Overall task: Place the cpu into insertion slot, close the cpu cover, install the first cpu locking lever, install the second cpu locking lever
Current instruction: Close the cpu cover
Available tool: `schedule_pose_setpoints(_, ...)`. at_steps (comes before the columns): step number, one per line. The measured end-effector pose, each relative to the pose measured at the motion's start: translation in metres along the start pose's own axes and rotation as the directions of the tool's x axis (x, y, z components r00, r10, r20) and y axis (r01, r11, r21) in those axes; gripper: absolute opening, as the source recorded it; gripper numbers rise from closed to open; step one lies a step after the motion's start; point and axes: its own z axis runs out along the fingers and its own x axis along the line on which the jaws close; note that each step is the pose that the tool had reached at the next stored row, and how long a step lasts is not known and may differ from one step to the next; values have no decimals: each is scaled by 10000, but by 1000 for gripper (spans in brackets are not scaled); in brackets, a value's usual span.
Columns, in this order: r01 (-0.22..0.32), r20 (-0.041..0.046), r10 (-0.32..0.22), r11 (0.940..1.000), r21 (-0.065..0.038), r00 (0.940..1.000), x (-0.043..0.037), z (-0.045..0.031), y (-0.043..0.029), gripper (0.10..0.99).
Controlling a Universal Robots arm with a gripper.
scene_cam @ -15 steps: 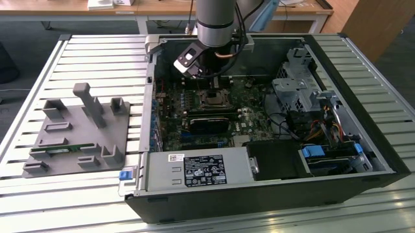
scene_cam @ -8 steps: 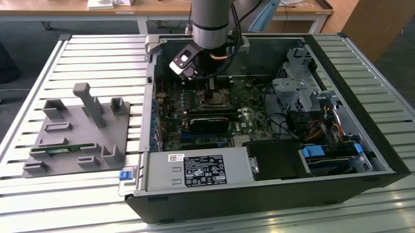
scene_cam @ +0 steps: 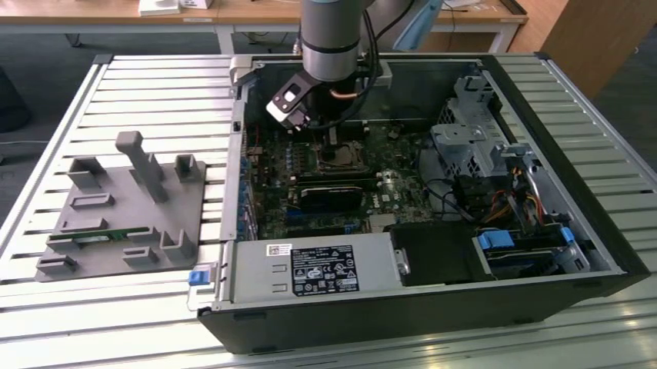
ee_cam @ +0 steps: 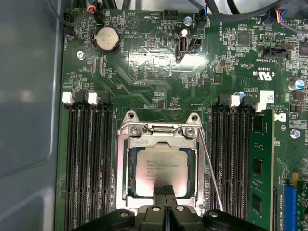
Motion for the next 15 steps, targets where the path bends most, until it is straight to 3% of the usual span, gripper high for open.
schedule_pose_setpoints(5, 0, 0, 0, 10000, 0, 10000, 0, -13, 0, 106)
schedule_pose_setpoints(11, -1, 0, 1, 10000, 0, 10000, -2, -135, 3, 106)
schedule_pose_setpoints(15, 0, -1, 0, 10000, 0, 10000, -2, -149, 19, 106)
